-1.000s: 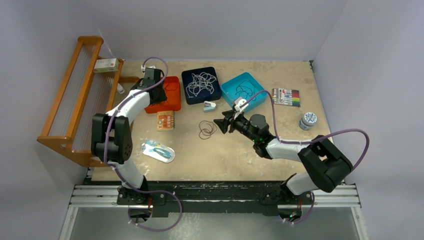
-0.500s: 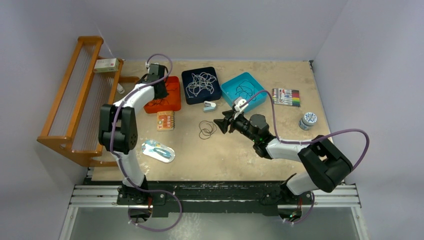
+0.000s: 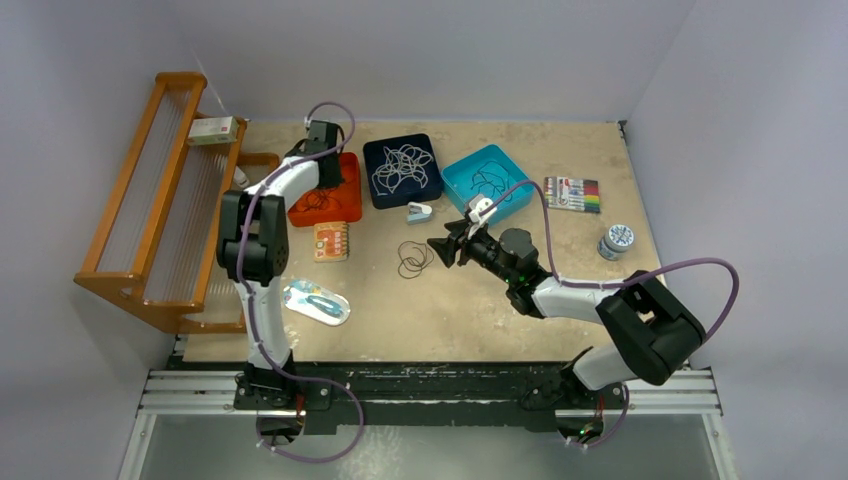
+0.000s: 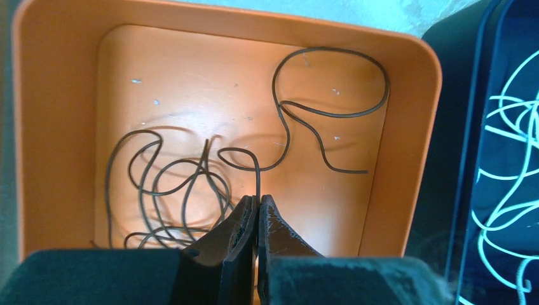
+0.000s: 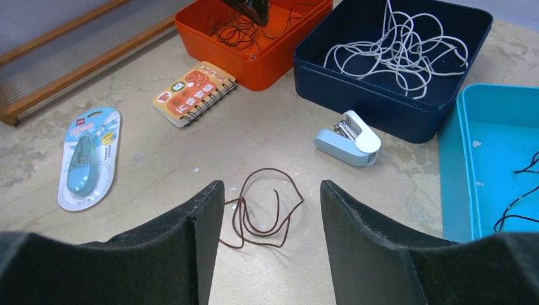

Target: Untangle the cables

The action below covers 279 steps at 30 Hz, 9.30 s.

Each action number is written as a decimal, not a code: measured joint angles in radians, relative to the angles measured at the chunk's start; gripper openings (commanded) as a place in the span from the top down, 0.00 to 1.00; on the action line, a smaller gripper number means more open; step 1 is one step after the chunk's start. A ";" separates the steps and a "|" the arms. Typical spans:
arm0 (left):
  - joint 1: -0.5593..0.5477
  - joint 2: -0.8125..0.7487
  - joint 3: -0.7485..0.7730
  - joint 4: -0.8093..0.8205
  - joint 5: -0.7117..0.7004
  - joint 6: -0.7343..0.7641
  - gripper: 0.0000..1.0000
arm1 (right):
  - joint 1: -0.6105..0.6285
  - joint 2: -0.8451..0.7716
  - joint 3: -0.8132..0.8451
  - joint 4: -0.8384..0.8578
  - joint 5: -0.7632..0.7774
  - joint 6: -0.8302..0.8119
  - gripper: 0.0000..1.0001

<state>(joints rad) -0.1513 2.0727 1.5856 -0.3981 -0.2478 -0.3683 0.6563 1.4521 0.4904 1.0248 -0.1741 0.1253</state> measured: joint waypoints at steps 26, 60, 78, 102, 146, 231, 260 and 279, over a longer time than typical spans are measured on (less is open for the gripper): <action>-0.001 -0.069 0.039 -0.053 -0.017 0.024 0.54 | 0.000 -0.019 0.000 -0.003 0.006 -0.011 0.40; -0.323 -0.578 -0.636 0.262 0.120 -0.179 0.52 | -0.096 0.086 0.218 -0.470 -0.036 0.191 0.43; -0.322 -0.581 -0.670 0.331 0.122 -0.189 0.53 | -0.094 0.326 0.317 -0.513 -0.135 0.231 0.66; -0.322 -0.818 -0.835 0.564 0.163 -0.189 0.52 | -0.094 0.080 0.394 -0.604 -0.113 0.167 1.00; -0.483 -0.784 -0.677 0.591 0.400 0.109 0.49 | -0.094 0.062 0.855 -1.002 -0.264 0.173 1.00; -0.486 -0.822 -0.605 0.554 0.339 -0.039 1.00 | -0.097 0.121 0.379 -0.220 -0.238 0.323 0.44; -0.486 -0.931 -0.335 0.291 0.268 0.040 1.00 | -0.096 0.355 0.433 -0.278 -0.089 0.361 0.70; -0.486 -0.961 -0.054 0.116 0.100 0.198 1.00 | -0.095 0.415 0.358 -0.259 -0.051 0.365 0.58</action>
<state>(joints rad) -0.6373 1.1118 1.5318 -0.2821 -0.1478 -0.1703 0.5613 1.8675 0.8486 0.7662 -0.2249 0.4908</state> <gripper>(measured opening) 0.011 0.414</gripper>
